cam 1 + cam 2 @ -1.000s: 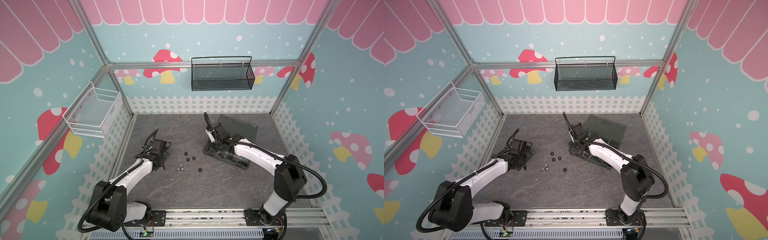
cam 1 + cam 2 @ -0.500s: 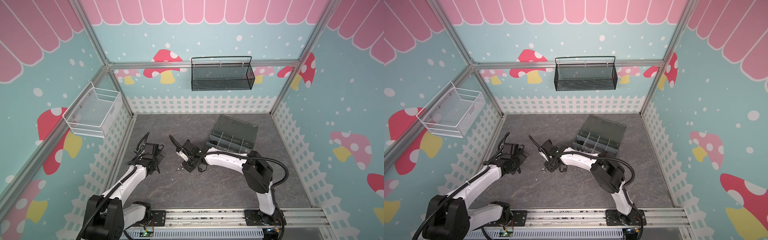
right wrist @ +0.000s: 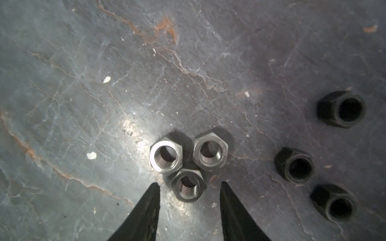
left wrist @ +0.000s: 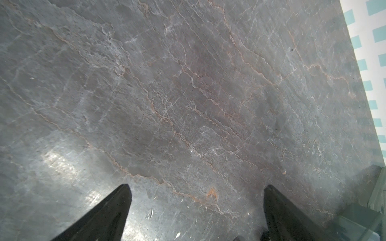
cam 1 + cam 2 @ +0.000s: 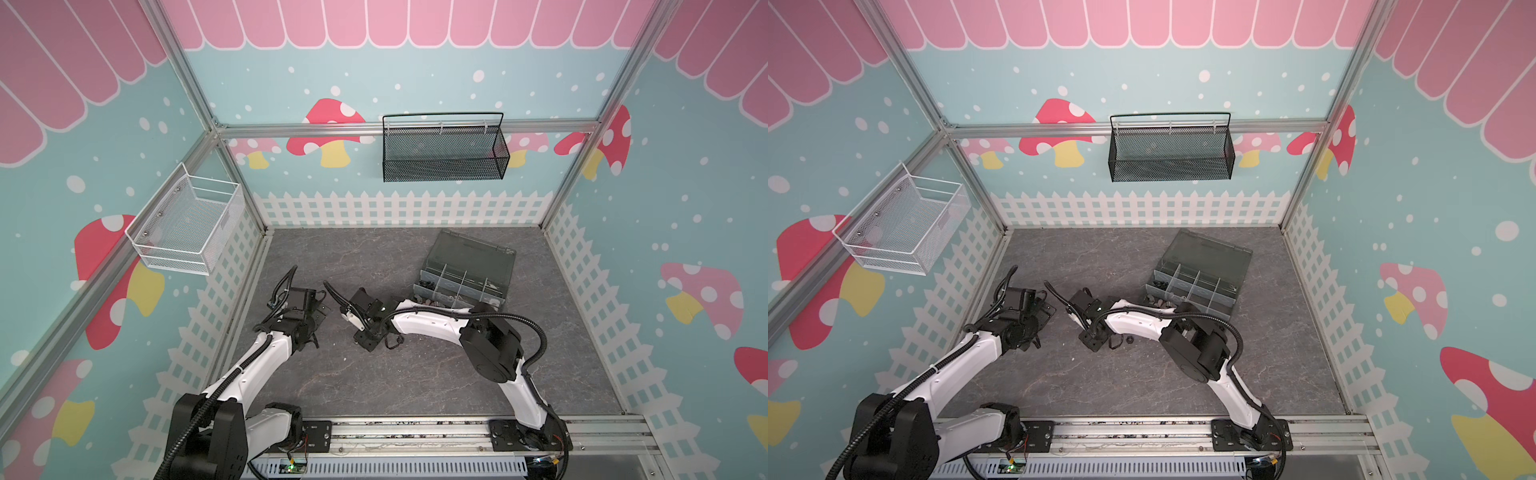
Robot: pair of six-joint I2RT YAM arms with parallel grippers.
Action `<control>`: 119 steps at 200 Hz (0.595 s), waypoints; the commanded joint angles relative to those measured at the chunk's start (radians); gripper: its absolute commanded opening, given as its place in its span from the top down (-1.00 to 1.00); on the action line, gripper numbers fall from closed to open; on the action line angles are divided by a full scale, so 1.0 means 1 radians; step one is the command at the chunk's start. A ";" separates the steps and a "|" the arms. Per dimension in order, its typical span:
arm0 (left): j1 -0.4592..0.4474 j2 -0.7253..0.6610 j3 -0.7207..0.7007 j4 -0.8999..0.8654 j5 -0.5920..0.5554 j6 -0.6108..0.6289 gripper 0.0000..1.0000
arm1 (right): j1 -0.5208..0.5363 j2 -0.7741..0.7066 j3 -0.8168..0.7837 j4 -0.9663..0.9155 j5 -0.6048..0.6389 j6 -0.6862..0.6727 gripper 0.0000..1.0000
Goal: Sort the screws and nuts into containers
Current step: Pick up the nut from the center of the table.
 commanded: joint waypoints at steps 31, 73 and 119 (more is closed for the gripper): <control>0.008 -0.011 -0.011 -0.012 -0.005 -0.001 -0.99 | -0.004 0.058 0.027 -0.032 0.014 -0.020 0.12; 0.009 -0.006 -0.010 -0.012 -0.003 -0.002 -0.99 | -0.004 0.057 0.010 -0.039 0.020 -0.020 0.38; 0.009 -0.005 -0.010 -0.012 0.001 -0.001 -0.99 | -0.004 0.042 0.005 -0.038 0.014 -0.017 0.64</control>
